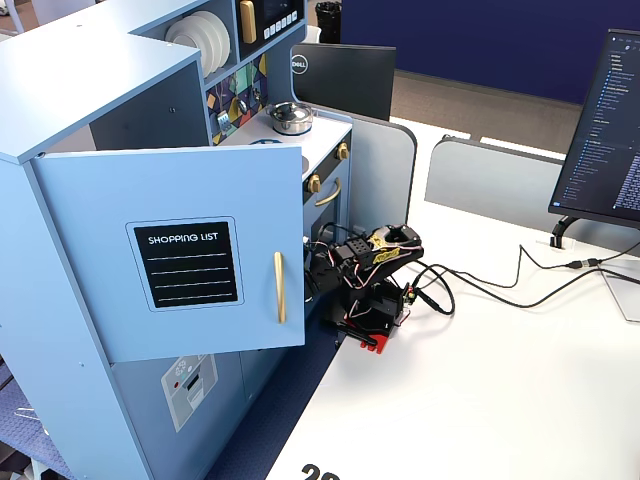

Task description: Pick up the green pineapple from the left cabinet and place it in the gray recipient

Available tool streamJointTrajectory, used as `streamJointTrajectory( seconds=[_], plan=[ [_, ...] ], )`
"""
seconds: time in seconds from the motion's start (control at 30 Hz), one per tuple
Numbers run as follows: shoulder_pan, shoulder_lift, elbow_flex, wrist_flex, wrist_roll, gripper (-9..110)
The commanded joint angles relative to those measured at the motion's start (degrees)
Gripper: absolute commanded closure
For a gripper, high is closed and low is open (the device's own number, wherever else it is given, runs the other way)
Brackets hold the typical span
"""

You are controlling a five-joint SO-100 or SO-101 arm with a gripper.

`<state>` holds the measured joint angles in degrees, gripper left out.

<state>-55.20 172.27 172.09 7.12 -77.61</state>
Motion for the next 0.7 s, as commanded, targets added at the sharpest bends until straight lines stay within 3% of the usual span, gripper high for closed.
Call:
streamJointTrajectory(
  seconds=[0.0, 0.37, 0.67],
  plan=[
    [0.09, -5.71, -7.65, -3.87, -1.23, 101],
    [3.60, -27.16, -34.45, -12.83, -9.49, 94],
    [7.47, -37.97, -43.33, -16.79, -15.91, 82]
  ],
)
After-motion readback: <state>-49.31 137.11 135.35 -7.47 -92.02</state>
